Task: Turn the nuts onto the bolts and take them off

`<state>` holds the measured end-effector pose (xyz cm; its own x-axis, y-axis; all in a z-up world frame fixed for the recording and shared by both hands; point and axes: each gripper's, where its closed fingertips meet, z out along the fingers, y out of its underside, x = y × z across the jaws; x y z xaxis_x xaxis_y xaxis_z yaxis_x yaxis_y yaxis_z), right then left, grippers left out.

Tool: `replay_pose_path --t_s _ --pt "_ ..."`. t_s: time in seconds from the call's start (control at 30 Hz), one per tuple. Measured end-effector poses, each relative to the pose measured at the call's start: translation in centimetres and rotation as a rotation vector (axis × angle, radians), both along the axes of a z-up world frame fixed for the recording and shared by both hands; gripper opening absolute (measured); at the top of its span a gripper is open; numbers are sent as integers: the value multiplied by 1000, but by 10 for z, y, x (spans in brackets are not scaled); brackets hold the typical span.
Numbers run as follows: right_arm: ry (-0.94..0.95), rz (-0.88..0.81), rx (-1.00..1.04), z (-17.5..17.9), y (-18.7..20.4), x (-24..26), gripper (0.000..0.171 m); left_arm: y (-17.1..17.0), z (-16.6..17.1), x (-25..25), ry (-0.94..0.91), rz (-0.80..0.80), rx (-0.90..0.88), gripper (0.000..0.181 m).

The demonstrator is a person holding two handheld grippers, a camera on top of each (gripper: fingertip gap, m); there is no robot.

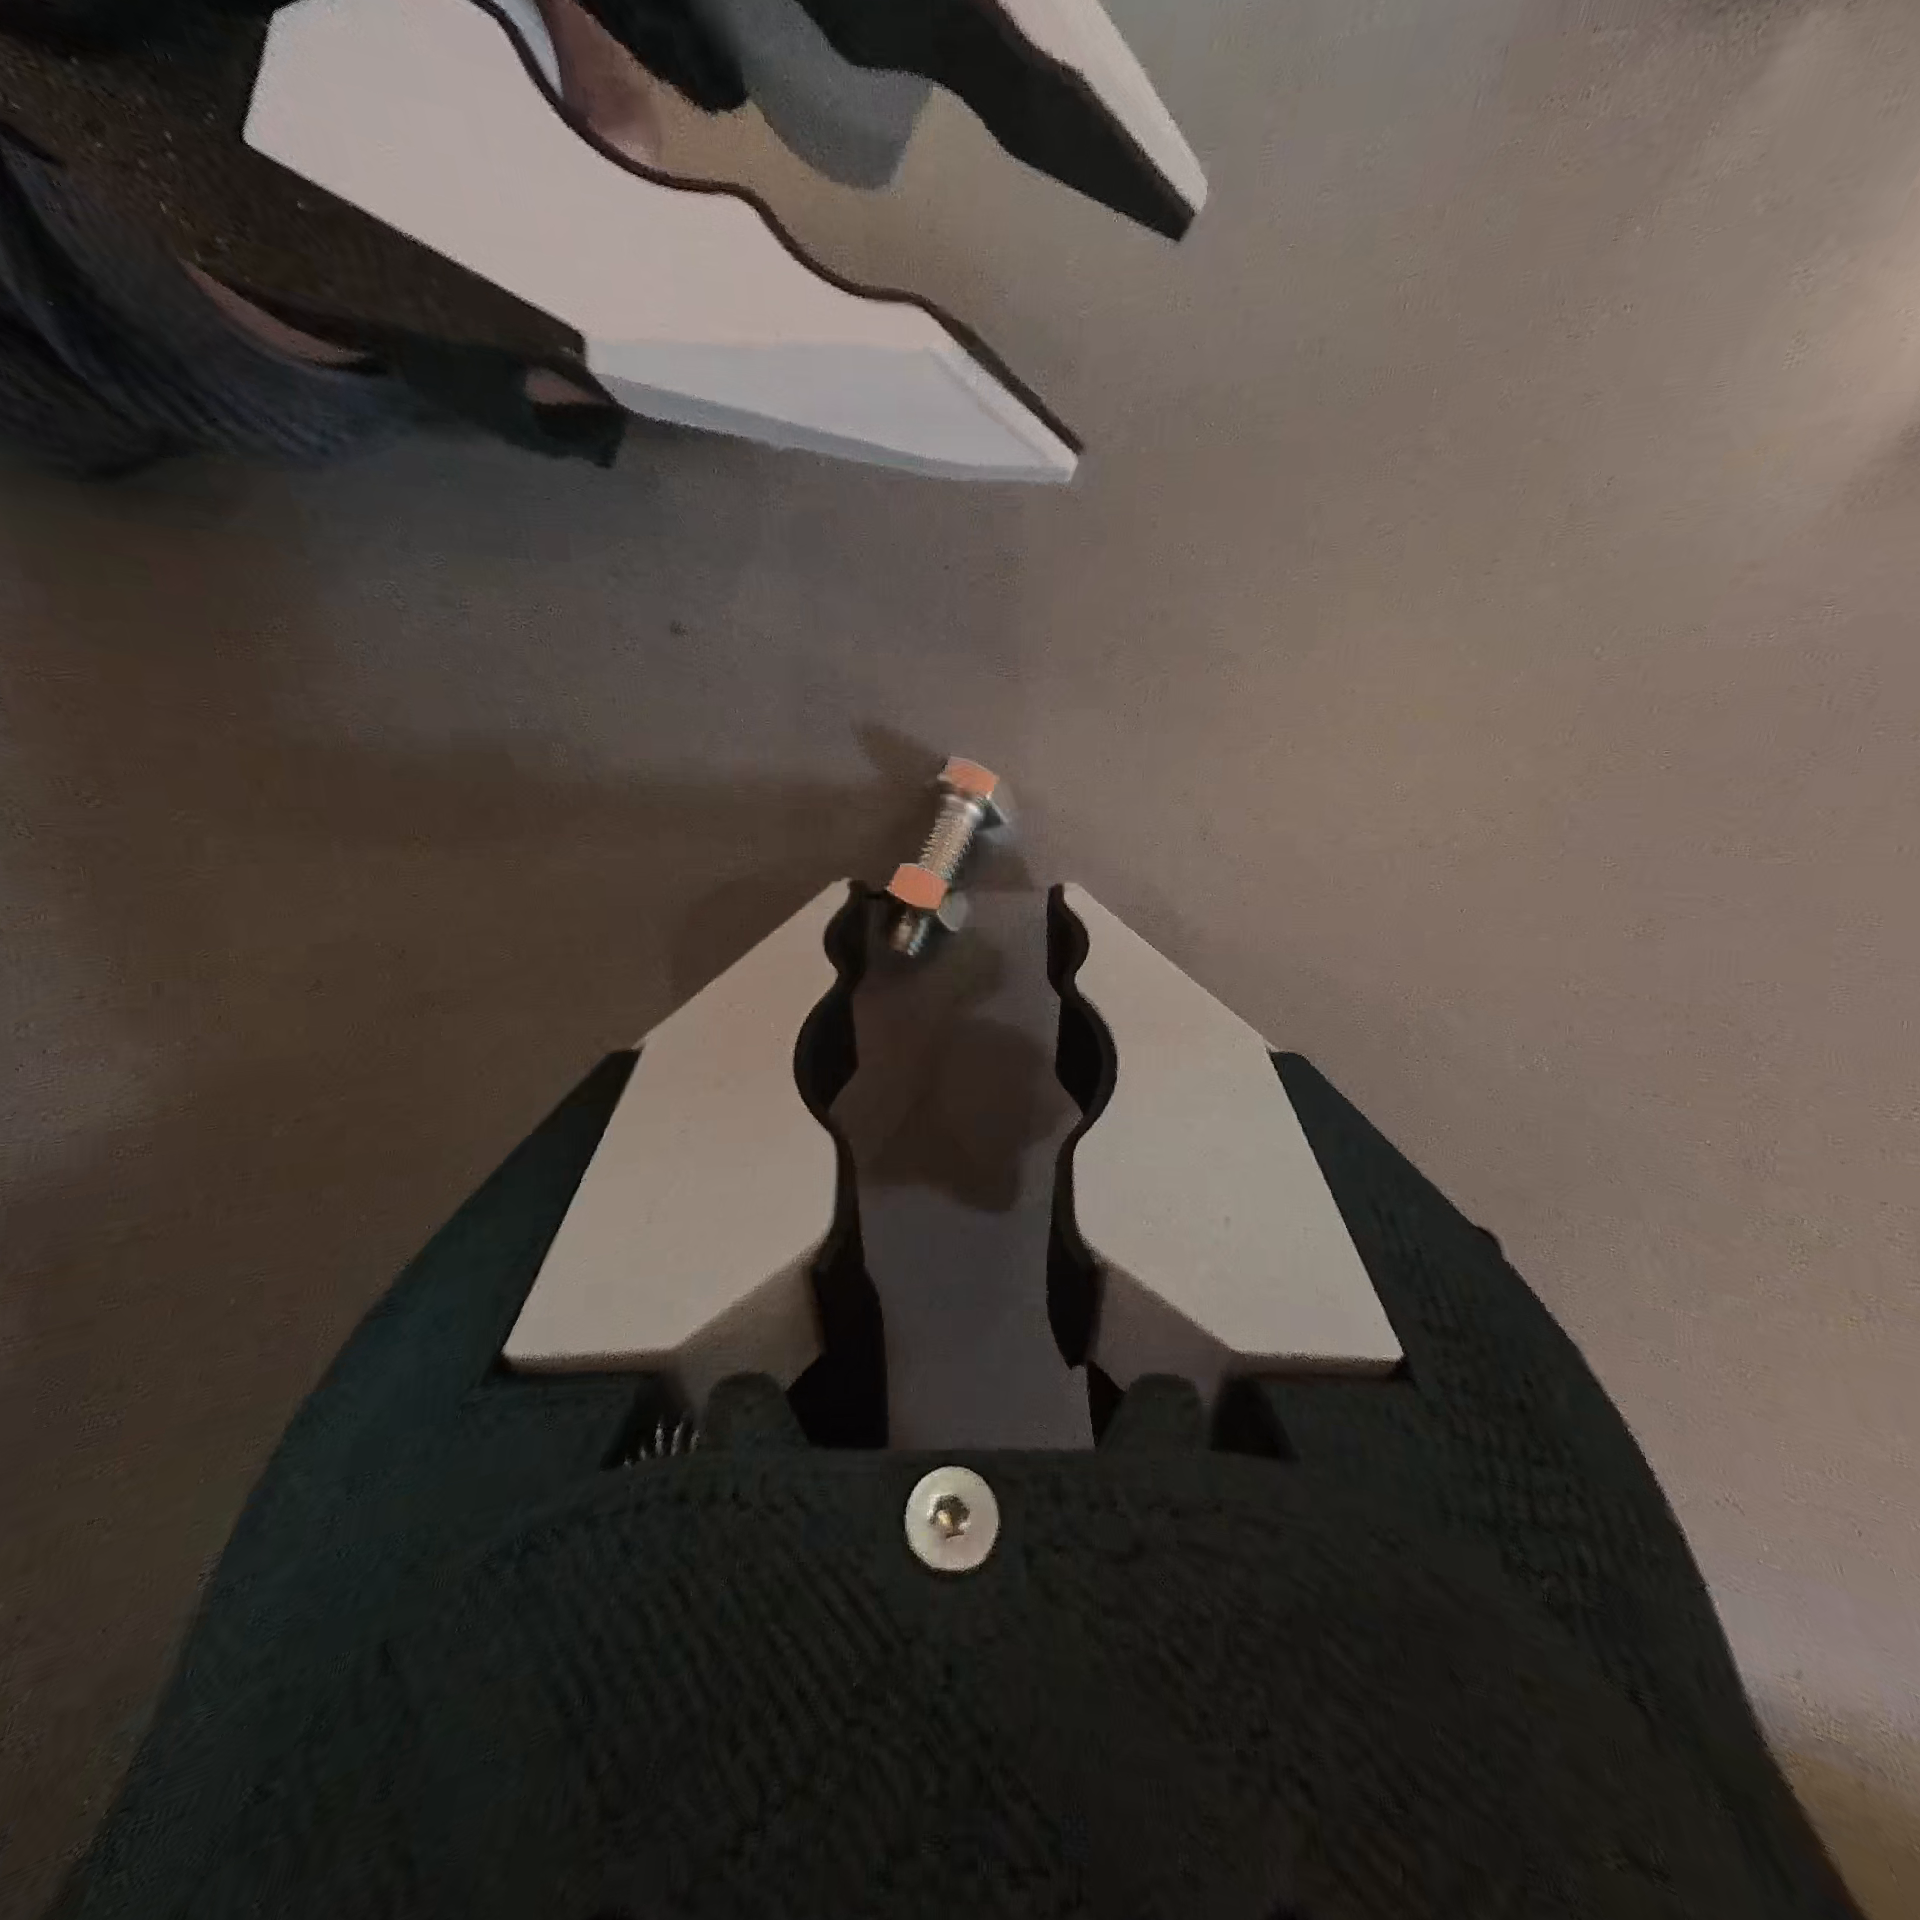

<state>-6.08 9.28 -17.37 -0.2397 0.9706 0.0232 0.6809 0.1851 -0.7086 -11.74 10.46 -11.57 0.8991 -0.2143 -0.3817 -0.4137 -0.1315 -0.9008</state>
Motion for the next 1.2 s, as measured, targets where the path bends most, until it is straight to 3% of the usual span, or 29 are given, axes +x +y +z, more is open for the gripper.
replay_pose_path --t_s 0.03,0.13,0.3,0.47,0.67,1.0,1.2 --pt "1 -6 -2 0 2 0 31 0 0 0 -1 -1 -1 27" --pt "2 8 -11 -2 2 0 19 0 0 1 -1 -7 -2 27" --pt "23 44 33 -2 7 2 18 -6 3 15 21 -114 14 33" --pt "63 58 45 5 9 2 17 -18 -9 37 268 -245 -31 49" --pt "100 76 -39 11 2 0 17 -19 -43 52 482 -300 -148 43" --pt "234 218 16 34 -14 3 17 -21 -41 57 314 -341 -173 34" --pt "250 311 63 35 -26 10 16 -23 -46 60 364 -363 -171 19"
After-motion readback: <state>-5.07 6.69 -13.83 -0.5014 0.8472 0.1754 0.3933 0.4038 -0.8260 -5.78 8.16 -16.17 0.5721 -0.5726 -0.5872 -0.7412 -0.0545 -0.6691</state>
